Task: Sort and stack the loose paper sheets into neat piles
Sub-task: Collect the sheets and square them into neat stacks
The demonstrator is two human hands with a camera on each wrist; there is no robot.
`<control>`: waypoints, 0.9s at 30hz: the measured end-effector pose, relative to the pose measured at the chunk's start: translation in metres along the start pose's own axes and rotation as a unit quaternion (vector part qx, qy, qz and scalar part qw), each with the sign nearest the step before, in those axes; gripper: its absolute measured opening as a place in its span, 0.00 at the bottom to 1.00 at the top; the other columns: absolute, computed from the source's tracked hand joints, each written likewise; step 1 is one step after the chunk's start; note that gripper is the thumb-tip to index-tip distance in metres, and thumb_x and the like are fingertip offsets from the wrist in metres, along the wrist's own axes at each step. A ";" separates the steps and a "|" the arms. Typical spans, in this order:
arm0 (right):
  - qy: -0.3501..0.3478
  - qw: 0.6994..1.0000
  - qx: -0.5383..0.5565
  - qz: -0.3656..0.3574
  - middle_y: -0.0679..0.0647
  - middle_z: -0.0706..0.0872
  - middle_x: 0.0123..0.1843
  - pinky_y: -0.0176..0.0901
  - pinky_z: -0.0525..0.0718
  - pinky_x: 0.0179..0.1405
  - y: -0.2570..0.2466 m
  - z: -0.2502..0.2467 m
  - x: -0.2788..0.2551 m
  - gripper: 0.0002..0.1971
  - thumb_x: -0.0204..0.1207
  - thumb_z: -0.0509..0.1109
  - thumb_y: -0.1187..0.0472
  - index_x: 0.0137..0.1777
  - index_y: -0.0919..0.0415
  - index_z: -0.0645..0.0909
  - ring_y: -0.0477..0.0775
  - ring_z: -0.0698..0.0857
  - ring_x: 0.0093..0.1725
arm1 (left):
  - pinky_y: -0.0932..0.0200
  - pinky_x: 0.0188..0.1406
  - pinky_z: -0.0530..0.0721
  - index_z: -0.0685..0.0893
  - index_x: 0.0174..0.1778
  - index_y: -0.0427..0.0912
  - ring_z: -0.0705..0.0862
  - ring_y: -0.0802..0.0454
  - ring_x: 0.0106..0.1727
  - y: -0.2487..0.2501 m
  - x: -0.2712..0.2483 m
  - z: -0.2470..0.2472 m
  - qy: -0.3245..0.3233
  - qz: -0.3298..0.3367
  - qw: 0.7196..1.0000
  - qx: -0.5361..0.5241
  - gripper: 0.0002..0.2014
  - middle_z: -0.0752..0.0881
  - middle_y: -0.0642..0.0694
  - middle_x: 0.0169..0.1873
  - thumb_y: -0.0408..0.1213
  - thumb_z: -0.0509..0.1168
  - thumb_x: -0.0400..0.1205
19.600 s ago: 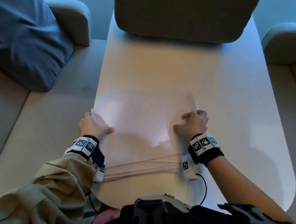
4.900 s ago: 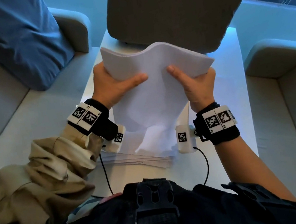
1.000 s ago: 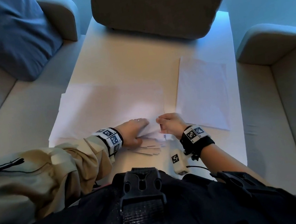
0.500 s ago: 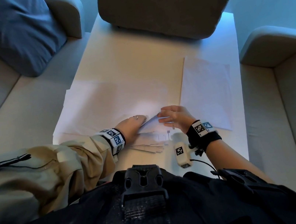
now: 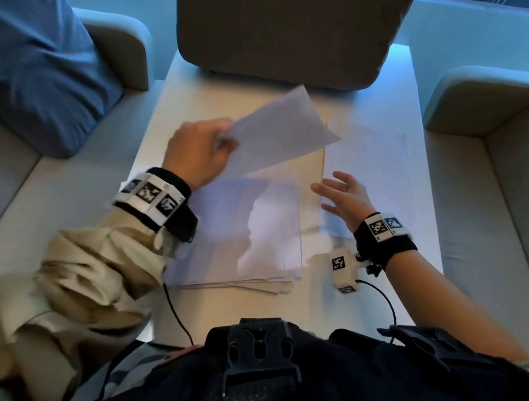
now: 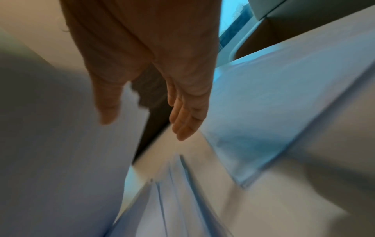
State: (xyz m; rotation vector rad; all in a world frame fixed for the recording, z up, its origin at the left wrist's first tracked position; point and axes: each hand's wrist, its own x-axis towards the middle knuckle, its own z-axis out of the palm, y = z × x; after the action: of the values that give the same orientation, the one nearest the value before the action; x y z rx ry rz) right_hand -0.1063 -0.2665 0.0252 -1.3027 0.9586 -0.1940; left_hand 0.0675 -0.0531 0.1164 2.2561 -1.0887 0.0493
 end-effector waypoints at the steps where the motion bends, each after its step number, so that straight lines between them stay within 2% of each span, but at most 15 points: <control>1: -0.010 1.000 0.003 -0.010 0.56 0.75 0.71 0.56 0.79 0.67 -0.006 0.004 0.000 0.44 0.66 0.82 0.60 0.79 0.60 0.62 0.56 0.78 0.69 | 0.55 0.40 0.79 0.88 0.51 0.44 0.86 0.43 0.44 0.001 0.005 -0.010 0.016 -0.001 0.999 -0.045 0.14 0.88 0.41 0.38 0.45 0.64 0.75; 3: -0.025 0.999 0.022 -0.038 0.56 0.71 0.76 0.59 0.76 0.70 -0.021 0.013 0.000 0.47 0.64 0.82 0.62 0.80 0.59 0.59 0.56 0.74 0.73 | 0.61 0.33 0.72 0.87 0.42 0.38 0.79 0.60 0.32 0.004 0.012 -0.026 0.044 -0.031 0.989 -0.141 0.14 0.83 0.45 0.33 0.47 0.68 0.73; 4: -0.029 0.997 0.037 -0.057 0.55 0.70 0.77 0.59 0.75 0.71 -0.030 0.018 -0.001 0.48 0.63 0.83 0.62 0.80 0.59 0.59 0.55 0.72 0.74 | 0.63 0.32 0.74 0.86 0.39 0.38 0.77 0.63 0.30 0.003 0.014 -0.031 0.059 -0.051 0.978 -0.194 0.15 0.83 0.45 0.33 0.49 0.70 0.71; 5: -0.033 0.995 0.054 -0.082 0.54 0.73 0.75 0.57 0.76 0.70 -0.041 0.022 -0.004 0.47 0.61 0.84 0.63 0.78 0.58 0.62 0.54 0.74 0.73 | 0.62 0.35 0.78 0.86 0.39 0.41 0.78 0.63 0.32 0.003 0.015 -0.034 0.073 -0.068 0.963 -0.249 0.14 0.85 0.47 0.34 0.49 0.72 0.70; 7: -0.055 0.985 0.084 -0.140 0.51 0.84 0.61 0.50 0.81 0.62 -0.061 0.027 -0.011 0.39 0.54 0.84 0.62 0.67 0.56 0.72 0.52 0.82 0.63 | 0.65 0.40 0.84 0.86 0.43 0.48 0.84 0.67 0.36 0.005 0.011 -0.035 0.099 -0.084 0.938 -0.320 0.09 0.89 0.61 0.34 0.43 0.77 0.70; 8: -0.063 0.979 0.094 -0.170 0.51 0.87 0.56 0.48 0.83 0.58 -0.069 0.030 -0.014 0.35 0.54 0.84 0.62 0.63 0.57 0.76 0.53 0.85 0.58 | 0.68 0.41 0.84 0.85 0.46 0.49 0.85 0.71 0.37 0.007 0.009 -0.032 0.112 -0.088 0.930 -0.338 0.10 0.88 0.68 0.33 0.39 0.77 0.71; 9: -0.060 0.974 0.098 -0.195 0.52 0.89 0.53 0.47 0.84 0.56 -0.076 0.032 -0.018 0.31 0.56 0.84 0.65 0.60 0.59 0.79 0.54 0.87 0.56 | 0.70 0.41 0.83 0.85 0.47 0.48 0.85 0.72 0.38 0.008 0.007 -0.028 0.125 -0.096 0.923 -0.352 0.11 0.87 0.70 0.34 0.36 0.77 0.72; 12: -0.037 0.965 0.086 -0.244 0.53 0.90 0.50 0.43 0.85 0.49 -0.093 0.044 -0.034 0.20 0.63 0.80 0.72 0.55 0.63 0.82 0.49 0.89 0.49 | 0.72 0.42 0.82 0.84 0.44 0.51 0.86 0.72 0.40 0.017 0.000 -0.017 0.165 -0.114 0.901 -0.384 0.11 0.87 0.63 0.40 0.35 0.78 0.71; 13: -0.033 0.962 0.080 -0.258 0.54 0.90 0.49 0.42 0.86 0.48 -0.096 0.048 -0.040 0.18 0.64 0.79 0.72 0.54 0.63 0.82 0.48 0.89 0.47 | 0.72 0.42 0.82 0.84 0.43 0.52 0.86 0.72 0.40 0.020 -0.002 -0.015 0.178 -0.118 0.894 -0.394 0.11 0.87 0.63 0.39 0.36 0.78 0.70; 16: -0.004 0.953 0.089 -0.290 0.53 0.90 0.47 0.39 0.86 0.45 -0.100 0.054 -0.051 0.13 0.66 0.79 0.72 0.49 0.63 0.84 0.47 0.89 0.44 | 0.74 0.39 0.81 0.83 0.39 0.52 0.85 0.73 0.37 0.022 -0.002 -0.022 0.210 -0.124 0.881 -0.406 0.12 0.87 0.70 0.30 0.34 0.79 0.69; 19: 0.015 0.948 0.096 -0.304 0.45 0.91 0.40 0.37 0.85 0.42 -0.101 0.053 -0.056 0.11 0.66 0.79 0.72 0.45 0.61 0.85 0.44 0.89 0.42 | 0.71 0.42 0.82 0.83 0.42 0.51 0.85 0.71 0.38 0.015 0.000 -0.037 0.233 -0.108 0.876 -0.407 0.13 0.87 0.70 0.33 0.34 0.79 0.68; 21: 0.008 0.949 0.076 -0.305 0.44 0.91 0.40 0.37 0.85 0.42 -0.099 0.052 -0.059 0.11 0.65 0.80 0.72 0.45 0.61 0.85 0.44 0.89 0.41 | 0.68 0.44 0.83 0.83 0.45 0.49 0.86 0.69 0.40 0.008 0.000 -0.043 0.223 -0.098 0.876 -0.416 0.16 0.88 0.69 0.35 0.36 0.81 0.66; 25: -0.003 0.952 0.047 -0.302 0.56 0.89 0.50 0.44 0.87 0.47 -0.095 0.056 -0.065 0.21 0.62 0.82 0.72 0.56 0.68 0.82 0.51 0.89 0.49 | 0.64 0.45 0.84 0.84 0.47 0.49 0.86 0.64 0.41 0.008 -0.006 -0.048 0.195 -0.068 0.880 -0.428 0.19 0.89 0.64 0.37 0.44 0.80 0.62; 27: -0.009 0.950 0.048 -0.309 0.55 0.88 0.51 0.42 0.87 0.47 -0.098 0.057 -0.068 0.24 0.61 0.82 0.72 0.57 0.66 0.80 0.49 0.89 0.50 | 0.65 0.45 0.83 0.84 0.49 0.50 0.86 0.63 0.42 0.011 -0.007 -0.051 0.188 -0.049 0.883 -0.427 0.20 0.89 0.63 0.39 0.43 0.80 0.62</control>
State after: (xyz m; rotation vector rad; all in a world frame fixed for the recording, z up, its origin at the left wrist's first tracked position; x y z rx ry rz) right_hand -0.0721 -0.2140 0.1409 -1.4791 0.4907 -0.6999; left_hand 0.0667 -0.0251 0.1612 1.4120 -0.6011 -0.0325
